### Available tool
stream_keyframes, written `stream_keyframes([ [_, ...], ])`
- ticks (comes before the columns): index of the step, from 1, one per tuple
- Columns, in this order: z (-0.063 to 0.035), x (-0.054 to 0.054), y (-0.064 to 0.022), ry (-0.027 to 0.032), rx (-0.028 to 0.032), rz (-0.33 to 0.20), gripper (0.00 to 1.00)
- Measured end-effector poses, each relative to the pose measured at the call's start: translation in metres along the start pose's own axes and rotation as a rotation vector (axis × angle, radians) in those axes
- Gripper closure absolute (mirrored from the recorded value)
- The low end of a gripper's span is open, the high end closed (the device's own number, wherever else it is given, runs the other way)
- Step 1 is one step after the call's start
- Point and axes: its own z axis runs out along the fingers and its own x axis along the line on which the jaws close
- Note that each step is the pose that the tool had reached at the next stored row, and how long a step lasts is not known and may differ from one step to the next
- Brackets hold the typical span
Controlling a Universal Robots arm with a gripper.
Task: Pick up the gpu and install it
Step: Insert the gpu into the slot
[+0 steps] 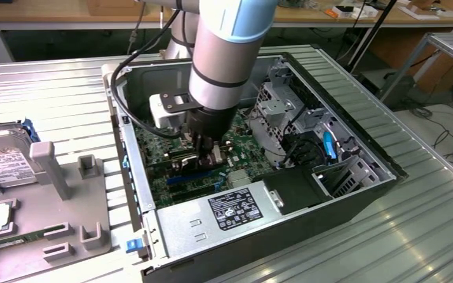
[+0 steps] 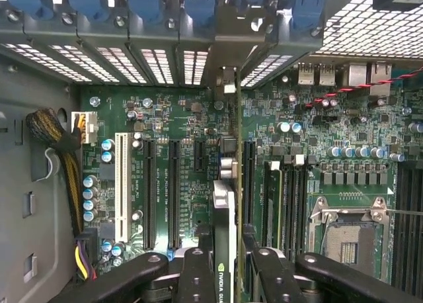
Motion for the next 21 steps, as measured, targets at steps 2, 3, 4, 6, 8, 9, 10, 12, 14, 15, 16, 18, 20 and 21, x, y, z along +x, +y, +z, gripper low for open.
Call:
stream_keyframes([
  [2,0.0001,0.0000,0.0013,-0.0002,0.0001,0.000,0.73],
  [3,0.0000,0.0000,0.0021,-0.0001,0.0000,0.000,0.73],
  [4,0.0001,-0.0001,0.0037,-0.0001,0.0004,0.001,0.73],
  [6,0.0000,0.0000,0.0042,0.0000,0.0000,0.001,0.73],
  [8,0.0000,0.0000,0.0042,-0.0001,0.0005,0.010,0.73],
  [9,0.0000,0.0000,0.0043,-0.0002,0.0008,0.013,0.73],
  [10,0.0000,-0.0001,0.0044,-0.0003,0.0011,0.015,0.73],
  [12,0.0001,0.0000,0.0047,-0.0005,0.0019,0.026,0.73],
  [14,0.0001,-0.0001,0.0051,-0.0011,0.0036,0.050,0.73],
  [15,0.0001,-0.0001,0.0052,-0.0013,0.0041,0.056,0.73],
  [16,0.0001,-0.0001,0.0052,-0.0013,0.0042,0.056,0.73],
  [18,0.0005,0.0000,0.0052,-0.0010,0.0045,0.056,0.73],
  [20,0.0011,0.0001,0.0054,-0.0007,0.0058,0.056,0.73],
  [21,0.0012,0.0001,0.0054,-0.0007,0.0061,0.056,0.73],
])
